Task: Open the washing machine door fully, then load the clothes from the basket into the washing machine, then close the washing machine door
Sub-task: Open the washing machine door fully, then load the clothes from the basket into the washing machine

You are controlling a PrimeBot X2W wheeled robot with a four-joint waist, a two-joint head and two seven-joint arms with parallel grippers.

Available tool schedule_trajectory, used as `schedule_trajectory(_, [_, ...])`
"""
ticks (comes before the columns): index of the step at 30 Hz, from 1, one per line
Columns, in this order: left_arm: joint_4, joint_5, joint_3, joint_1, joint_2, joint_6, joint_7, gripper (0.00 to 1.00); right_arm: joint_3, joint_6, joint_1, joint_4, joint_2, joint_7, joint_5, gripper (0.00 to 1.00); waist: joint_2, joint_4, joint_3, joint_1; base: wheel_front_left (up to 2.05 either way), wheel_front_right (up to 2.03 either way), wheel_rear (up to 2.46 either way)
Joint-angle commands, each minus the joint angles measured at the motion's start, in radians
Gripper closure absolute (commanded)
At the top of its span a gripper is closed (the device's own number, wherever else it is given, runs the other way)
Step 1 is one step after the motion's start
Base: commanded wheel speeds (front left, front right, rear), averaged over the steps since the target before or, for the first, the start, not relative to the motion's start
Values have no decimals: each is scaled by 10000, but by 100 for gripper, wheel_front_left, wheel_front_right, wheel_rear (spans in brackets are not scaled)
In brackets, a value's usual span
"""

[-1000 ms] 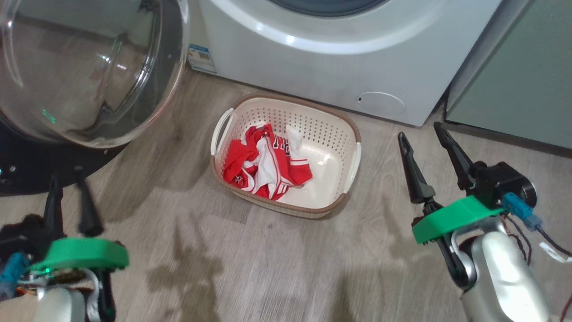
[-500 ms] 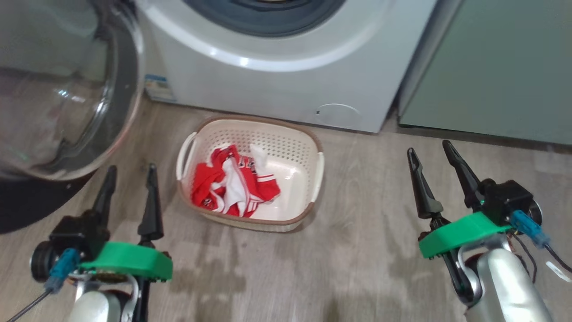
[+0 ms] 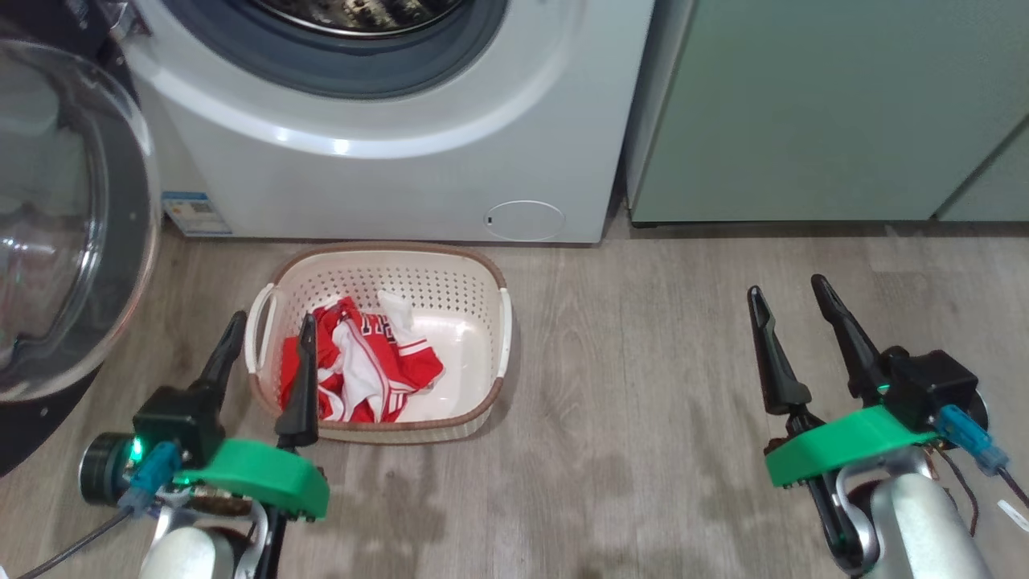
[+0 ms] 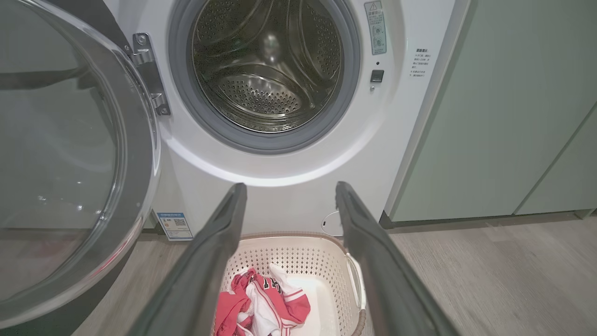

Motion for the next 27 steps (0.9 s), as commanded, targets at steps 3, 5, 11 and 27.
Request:
schedule_trajectory(3, [-288,147,291,-298,229,122,6,0,197,0,-115,-500,56,47,112,0,-1,-192,-33,0,0,0,0])
schedule_trajectory(5, [-281,164,283,-319,246,153,19,0,179,0,-78,-562,56,74,110,0,-1,-249,-43,0,0,0,0])
schedule_trajectory(11, [-253,262,280,-386,308,302,78,0,179,0,-63,-653,56,120,104,0,-1,-360,-28,0,0,0,0])
schedule_trajectory(27, [-315,236,251,-416,401,468,88,0,148,0,-45,-665,56,77,129,0,-1,-376,-20,0,0,0,0])
